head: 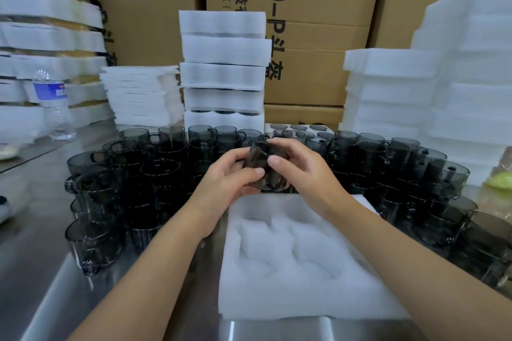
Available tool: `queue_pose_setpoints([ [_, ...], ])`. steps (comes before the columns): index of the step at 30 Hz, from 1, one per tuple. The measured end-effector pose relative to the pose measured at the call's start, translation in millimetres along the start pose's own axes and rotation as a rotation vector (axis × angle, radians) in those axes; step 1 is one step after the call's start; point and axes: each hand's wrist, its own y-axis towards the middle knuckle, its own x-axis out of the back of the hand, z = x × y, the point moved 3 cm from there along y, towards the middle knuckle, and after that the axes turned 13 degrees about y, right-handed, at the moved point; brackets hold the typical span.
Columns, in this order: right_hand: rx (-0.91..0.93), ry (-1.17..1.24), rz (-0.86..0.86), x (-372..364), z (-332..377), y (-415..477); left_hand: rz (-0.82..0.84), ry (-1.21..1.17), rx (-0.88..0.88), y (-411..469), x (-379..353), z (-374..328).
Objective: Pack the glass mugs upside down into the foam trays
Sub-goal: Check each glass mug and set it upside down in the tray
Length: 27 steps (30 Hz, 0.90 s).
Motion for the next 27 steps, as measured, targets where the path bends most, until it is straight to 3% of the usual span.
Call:
queue_pose_setpoints([
  [4,-0.061,0.064,0.024,1.7,-0.1,0.0,0.012,0.051,0.009,-1.3,-3.6,-0.8],
  [8,-0.084,0.117,0.1,-0.7,-0.1,-1.4,-0.139,0.059,0.067,0.1,-7.0,3.0],
  [12,-0.156,0.031,0.261,-8.1,-1.7,-3.9,-0.203,0.077,0.105,2.6,-6.1,3.1],
  [21,-0.122,-0.049,0.231,-9.2,-1.1,-3.8,-0.23,0.142,0.105,2.7,-4.4,5.6],
  [27,-0.175,-0.142,0.337,-10.3,-0.7,-5.0,-0.234,0.18,0.073,1.7,-3.0,3.4],
])
